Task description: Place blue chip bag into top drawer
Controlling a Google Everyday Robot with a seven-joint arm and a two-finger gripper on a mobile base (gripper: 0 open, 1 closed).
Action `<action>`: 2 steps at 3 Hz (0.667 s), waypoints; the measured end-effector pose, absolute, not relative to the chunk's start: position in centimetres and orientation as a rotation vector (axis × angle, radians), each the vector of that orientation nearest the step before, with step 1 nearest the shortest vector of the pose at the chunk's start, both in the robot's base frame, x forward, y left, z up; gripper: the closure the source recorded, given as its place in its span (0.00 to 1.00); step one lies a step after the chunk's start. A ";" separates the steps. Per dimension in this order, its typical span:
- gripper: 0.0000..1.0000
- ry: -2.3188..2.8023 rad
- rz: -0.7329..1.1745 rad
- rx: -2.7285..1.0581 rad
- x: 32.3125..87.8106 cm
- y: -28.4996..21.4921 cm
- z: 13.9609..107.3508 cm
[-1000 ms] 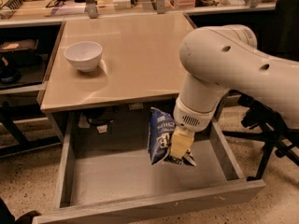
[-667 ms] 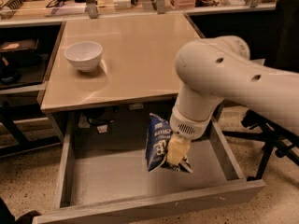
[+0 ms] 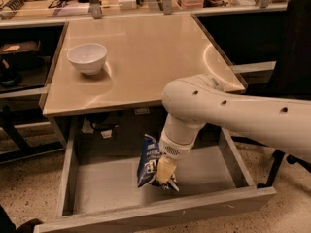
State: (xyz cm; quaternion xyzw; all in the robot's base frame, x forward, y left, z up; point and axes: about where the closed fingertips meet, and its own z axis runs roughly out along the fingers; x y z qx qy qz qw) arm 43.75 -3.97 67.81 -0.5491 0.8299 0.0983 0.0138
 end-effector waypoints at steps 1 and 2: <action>1.00 2.582 0.355 -1.698 44.7 -2.5 65.3; 1.00 2.582 0.397 -1.684 45.1 -1.7 63.3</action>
Offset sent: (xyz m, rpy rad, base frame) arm 0.0210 0.0320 -0.0673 0.0834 0.0440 -0.0242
